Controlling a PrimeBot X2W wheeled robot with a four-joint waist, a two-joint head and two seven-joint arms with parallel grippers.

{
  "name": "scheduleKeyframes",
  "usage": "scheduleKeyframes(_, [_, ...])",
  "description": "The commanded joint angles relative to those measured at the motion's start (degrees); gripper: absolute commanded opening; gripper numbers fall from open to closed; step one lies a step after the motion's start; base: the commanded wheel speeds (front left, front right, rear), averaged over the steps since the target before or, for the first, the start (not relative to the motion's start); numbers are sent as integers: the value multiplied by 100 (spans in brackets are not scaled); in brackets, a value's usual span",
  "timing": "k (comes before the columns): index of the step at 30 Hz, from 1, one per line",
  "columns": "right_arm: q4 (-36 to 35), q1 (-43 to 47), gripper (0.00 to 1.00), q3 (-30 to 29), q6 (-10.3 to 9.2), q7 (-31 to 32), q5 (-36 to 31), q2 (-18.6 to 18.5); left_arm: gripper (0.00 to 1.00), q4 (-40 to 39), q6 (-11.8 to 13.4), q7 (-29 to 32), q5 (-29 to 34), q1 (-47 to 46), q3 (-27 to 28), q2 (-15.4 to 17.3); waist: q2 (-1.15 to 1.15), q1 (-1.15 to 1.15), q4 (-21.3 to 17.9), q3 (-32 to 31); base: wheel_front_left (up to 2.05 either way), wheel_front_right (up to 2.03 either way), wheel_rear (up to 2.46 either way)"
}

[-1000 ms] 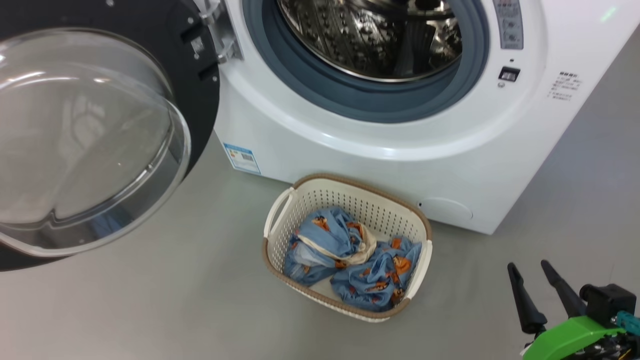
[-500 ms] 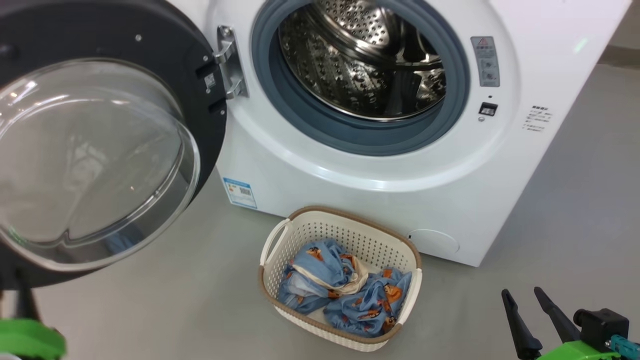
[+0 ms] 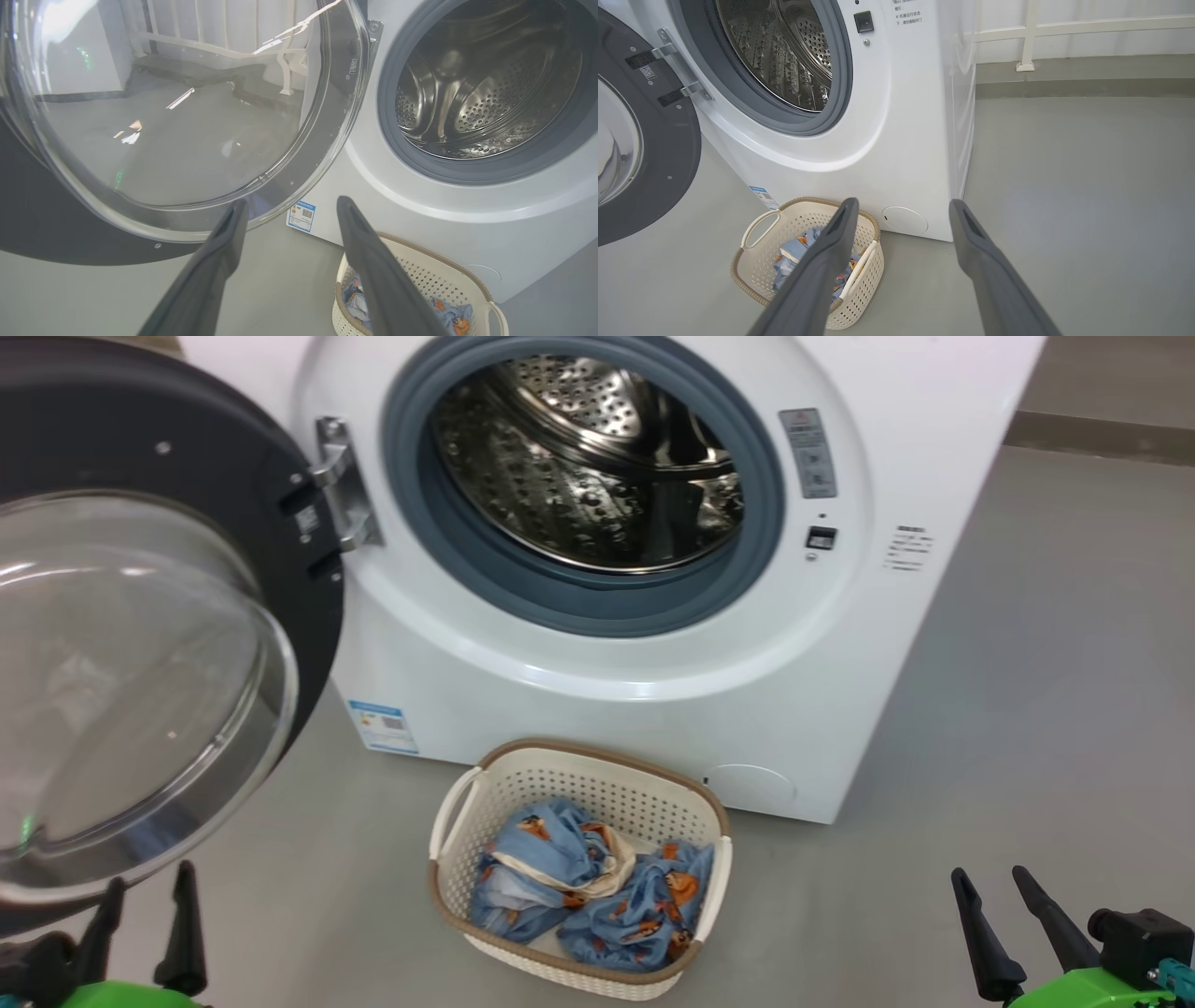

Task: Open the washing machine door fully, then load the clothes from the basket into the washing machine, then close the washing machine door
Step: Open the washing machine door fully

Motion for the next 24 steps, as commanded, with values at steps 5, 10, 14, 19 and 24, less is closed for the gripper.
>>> scheduleKeyframes(5, [-172, -28, 100, 77, 9, -70, 1, -137, 100, -383, -14, -34, 12, -77, 0, 108, 0, 0, -468, 56, 0, 0, 0])
scheduleKeyframes(10, [-196, -28, 100, 26, 9, -70, -4, -141, 100, -527, -14, -34, 44, -82, -124, 84, 0, 0, -746, 118, 0, 0, 0])
scheduleKeyframes(14, [-219, -41, 100, -13, 9, -70, -7, -137, 100, -624, -14, -34, 42, -85, -218, 84, 0, 0, -893, 162, 0, 0, 0])
scheduleKeyframes(19, [-278, -66, 100, -82, 9, -70, -24, -120, 100, -815, -14, -34, 80, -55, -326, 127, 0, 0, -1144, 215, 0, 0, 0])
scheduleKeyframes(24, [-309, -59, 100, -148, 9, -70, -22, -107, 100, -946, -14, -34, 108, -21, -379, 126, 0, 0, -1281, 226, 0, 0, 0])
